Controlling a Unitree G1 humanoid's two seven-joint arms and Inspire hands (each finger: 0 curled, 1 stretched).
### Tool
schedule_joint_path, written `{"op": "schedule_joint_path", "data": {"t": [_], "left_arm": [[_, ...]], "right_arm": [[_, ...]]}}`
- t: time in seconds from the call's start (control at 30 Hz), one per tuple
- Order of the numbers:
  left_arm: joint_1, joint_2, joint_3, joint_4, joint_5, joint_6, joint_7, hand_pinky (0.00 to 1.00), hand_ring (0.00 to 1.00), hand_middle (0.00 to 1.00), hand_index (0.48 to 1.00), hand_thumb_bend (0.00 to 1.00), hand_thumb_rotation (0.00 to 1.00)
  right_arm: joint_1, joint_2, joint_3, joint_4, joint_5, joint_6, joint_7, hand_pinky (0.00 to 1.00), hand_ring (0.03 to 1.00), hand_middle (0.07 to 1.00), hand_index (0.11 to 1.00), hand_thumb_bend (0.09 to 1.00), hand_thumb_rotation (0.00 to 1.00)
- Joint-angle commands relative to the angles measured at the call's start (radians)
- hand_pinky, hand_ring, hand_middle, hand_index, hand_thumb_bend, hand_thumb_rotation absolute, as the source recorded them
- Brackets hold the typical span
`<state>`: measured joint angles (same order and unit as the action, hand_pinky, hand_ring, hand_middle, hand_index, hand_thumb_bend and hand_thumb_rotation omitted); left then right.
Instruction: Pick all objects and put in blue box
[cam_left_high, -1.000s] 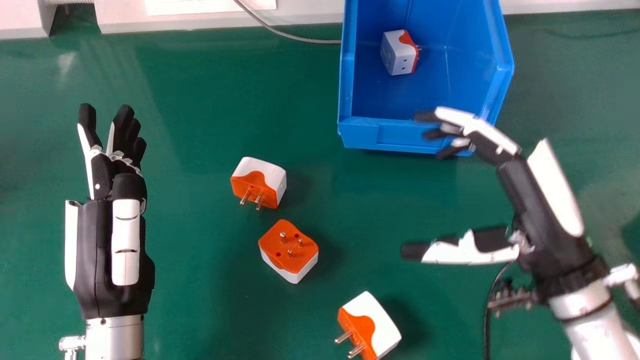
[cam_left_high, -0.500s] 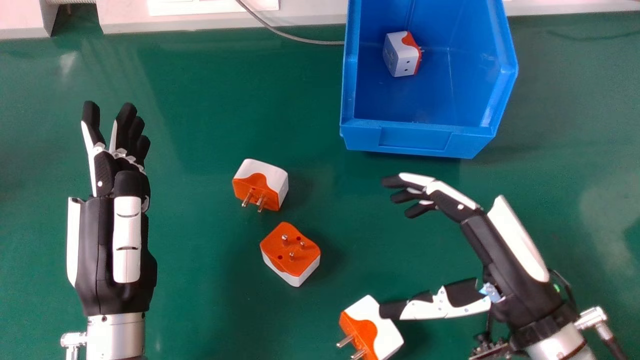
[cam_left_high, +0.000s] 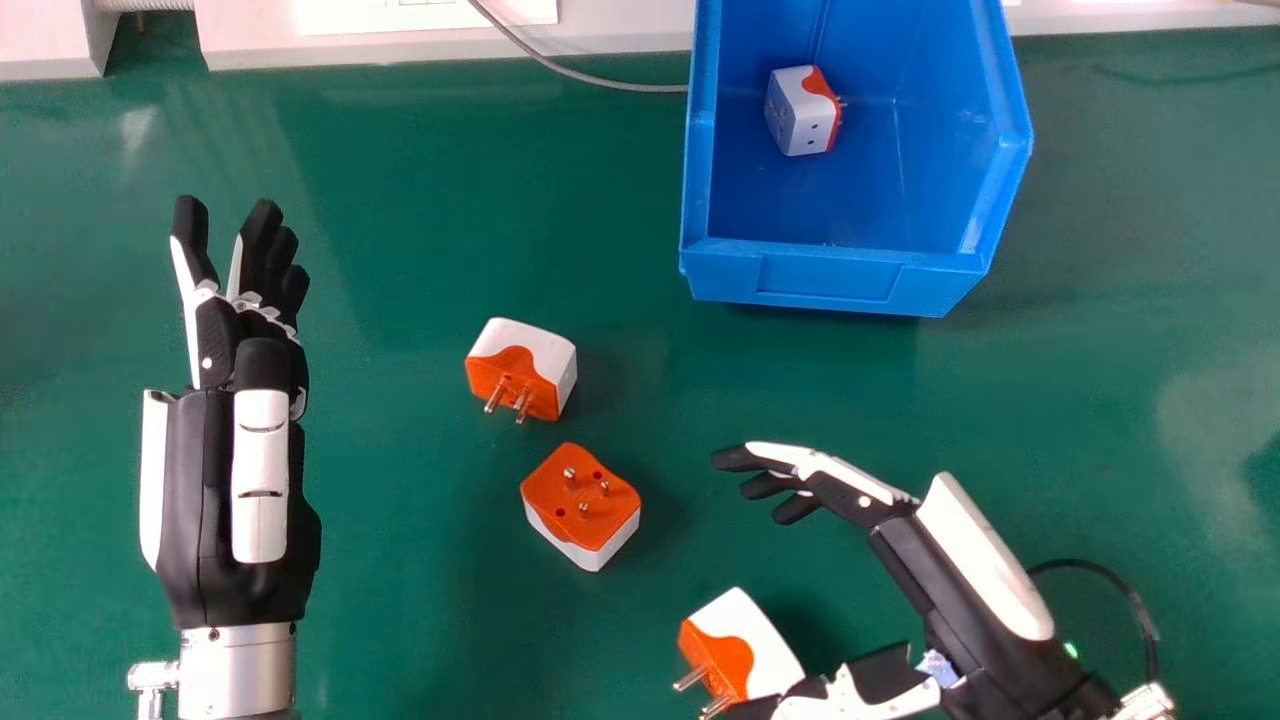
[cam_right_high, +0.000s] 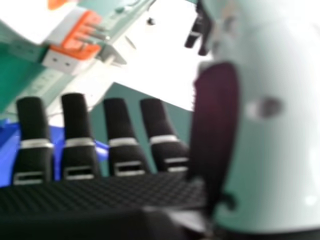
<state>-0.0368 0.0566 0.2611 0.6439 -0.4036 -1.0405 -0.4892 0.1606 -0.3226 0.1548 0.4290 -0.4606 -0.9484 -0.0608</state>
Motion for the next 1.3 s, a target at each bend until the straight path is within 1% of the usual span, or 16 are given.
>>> {"op": "schedule_joint_path", "data": {"t": [0.0,0.2,0.27,0.33,0.43,0.47,0.5,0.57,0.6,0.7,0.77,0.87,1.0,1.13,1.27], "left_arm": [[0.007,0.001,-0.001,-0.018,-0.007,-0.01,-0.007,1.0,0.99,0.98,0.95,0.55,0.87],[0.018,-0.009,-0.006,-0.037,0.003,-0.005,0.003,1.0,0.99,0.98,0.95,0.52,0.88],[0.018,-0.009,-0.006,-0.038,0.004,-0.004,0.005,1.0,0.99,0.98,0.95,0.52,0.88],[0.018,-0.011,-0.005,-0.038,0.007,-0.003,0.01,1.0,0.99,0.98,0.95,0.51,0.88],[0.021,-0.016,-0.005,-0.047,0.011,0.001,0.021,1.0,0.99,0.98,0.949,0.49,0.88],[0.025,-0.019,-0.006,-0.055,0.014,0.004,0.028,1.0,0.99,0.98,0.943,0.49,0.88],[0.03,-0.02,-0.006,-0.063,0.014,0.008,0.032,1.0,0.99,0.97,0.937,0.49,0.87],[0.038,-0.02,-0.007,-0.076,0.016,0.015,0.04,1.0,0.99,0.97,0.932,0.48,0.87],[0.042,-0.018,-0.007,-0.08,0.019,0.016,0.044,1.0,0.99,0.97,0.926,0.48,0.86],[0.051,-0.015,-0.007,-0.092,0.028,0.023,0.054,1.0,0.99,0.97,0.922,0.48,0.85],[0.056,-0.014,-0.01,-0.099,0.029,0.027,0.057,1.0,0.99,0.97,0.92,0.47,0.85],[0.059,-0.013,-0.011,-0.1,0.034,0.026,0.061,1.0,0.99,0.97,0.916,0.47,0.84],[0.058,-0.01,-0.01,-0.097,0.032,0.027,0.058,1.0,0.99,0.96,0.911,0.47,0.83],[0.058,-0.006,-0.009,-0.099,0.026,0.027,0.054,1.0,0.99,0.96,0.909,0.46,0.83],[0.063,-0.007,-0.007,-0.107,0.029,0.028,0.06,1.0,0.99,0.96,0.908,0.46,0.83]], "right_arm": [[0.021,-0.018,0.006,-0.035,0.01,0.005,0.01,0.64,0.746,0.814,0.8,0.86,0.21],[0.061,-0.052,0.018,-0.074,0.031,0.009,0.058,0.65,0.763,0.826,0.813,0.865,0.21],[0.061,-0.059,0.021,-0.074,0.04,0.013,0.071,0.66,0.771,0.828,0.817,0.867,0.21],[0.061,-0.06,0.022,-0.072,0.043,0.015,0.077,0.67,0.781,0.833,0.822,0.872,0.21],[0.06,-0.062,0.022,-0.072,0.032,0.013,0.075,0.68,0.797,0.84,0.83,0.884,0.22],[0.059,-0.063,0.023,-0.072,0.023,0.013,0.071,0.69,0.805,0.845,0.834,0.892,0.23],[0.058,-0.064,0.024,-0.071,0.016,0.013,0.07,0.7,0.812,0.85,0.838,0.9,0.23],[0.056,-0.065,0.028,-0.066,0.01,0.012,0.069,0.71,0.82,0.857,0.843,0.911,0.25],[0.054,-0.068,0.03,-0.061,0.008,0.011,0.07,0.73,0.836,0.869,0.853,0.929,0.27],[0.053,-0.074,0.036,-0.05,0.009,0.011,0.074,0.75,0.849,0.88,0.862,0.942,0.29],[0.053,-0.075,0.042,-0.045,0.015,0.013,0.079,0.77,0.857,0.885,0.867,0.95,0.3],[0.053,-0.077,0.05,-0.04,0.025,0.02,0.089,0.8,0.872,0.895,0.875,0.963,0.3],[0.051,-0.077,0.056,-0.041,0.031,0.033,0.102,0.86,0.896,0.912,0.888,0.977,0.3],[0.049,-0.078,0.058,-0.042,0.026,0.04,0.104,0.89,0.912,0.922,0.898,0.983,0.3],[0.037,-0.078,0.059,-0.018,-0.001,0.047,0.09,0.9,0.917,0.926,0.902,0.986,0.3]]}}
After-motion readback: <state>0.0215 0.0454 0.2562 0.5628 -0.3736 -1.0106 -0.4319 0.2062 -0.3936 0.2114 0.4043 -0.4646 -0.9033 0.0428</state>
